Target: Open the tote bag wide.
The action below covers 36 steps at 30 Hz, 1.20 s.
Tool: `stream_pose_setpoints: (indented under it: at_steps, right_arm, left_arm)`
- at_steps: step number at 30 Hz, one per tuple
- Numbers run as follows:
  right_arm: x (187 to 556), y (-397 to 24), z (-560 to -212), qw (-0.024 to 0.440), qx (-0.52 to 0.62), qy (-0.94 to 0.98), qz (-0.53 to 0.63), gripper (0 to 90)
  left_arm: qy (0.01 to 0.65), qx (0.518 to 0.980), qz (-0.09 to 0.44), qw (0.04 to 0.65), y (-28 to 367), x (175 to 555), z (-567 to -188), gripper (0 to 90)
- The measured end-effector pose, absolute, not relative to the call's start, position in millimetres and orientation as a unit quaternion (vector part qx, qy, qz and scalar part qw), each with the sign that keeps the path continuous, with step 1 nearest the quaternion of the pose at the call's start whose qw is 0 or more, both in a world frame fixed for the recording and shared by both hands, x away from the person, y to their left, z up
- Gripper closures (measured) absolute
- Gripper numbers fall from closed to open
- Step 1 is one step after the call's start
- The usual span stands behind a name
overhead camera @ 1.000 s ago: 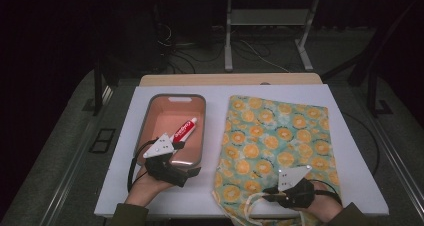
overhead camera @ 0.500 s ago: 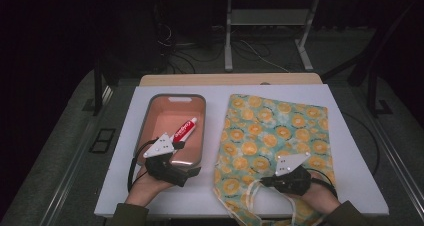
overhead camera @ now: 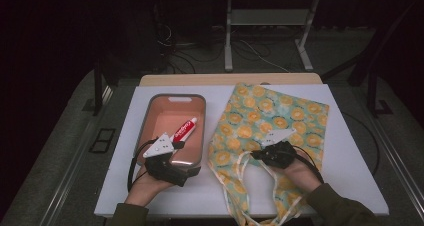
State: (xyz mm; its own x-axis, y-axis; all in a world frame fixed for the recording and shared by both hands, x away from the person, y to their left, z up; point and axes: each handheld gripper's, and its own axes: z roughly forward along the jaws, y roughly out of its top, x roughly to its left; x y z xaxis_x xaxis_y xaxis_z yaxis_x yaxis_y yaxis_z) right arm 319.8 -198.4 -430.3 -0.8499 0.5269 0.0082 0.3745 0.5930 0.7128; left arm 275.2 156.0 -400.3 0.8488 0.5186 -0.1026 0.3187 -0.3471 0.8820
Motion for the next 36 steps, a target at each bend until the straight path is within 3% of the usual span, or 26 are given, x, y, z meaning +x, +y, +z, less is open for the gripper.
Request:
stream_pose_setpoints:
  at_steps: [7,10,15,26,36]
  right_arm:
    - [331,-185,-439,0.099,0.254,0.890,0.365,86.4]
    - [327,-190,-431,0.090,0.255,0.882,0.385,61.6]
    - [307,-199,-412,0.065,0.235,0.877,0.413,50.8]
    - [242,-185,-406,0.000,0.144,0.897,0.417,45.0]
    - [222,-166,-428,-0.054,0.102,0.921,0.373,43.6]
  left_arm:
    - [0.256,0.815,0.098,0.511,156,275,-400,0.0]
    - [0.256,0.815,0.098,0.511,156,275,-400,0.0]
    - [0.257,0.815,0.098,0.511,156,275,-400,0.0]
    - [0.257,0.816,0.098,0.509,156,275,-400,0.0]
    - [0.259,0.816,0.099,0.508,155,276,-401,0.0]
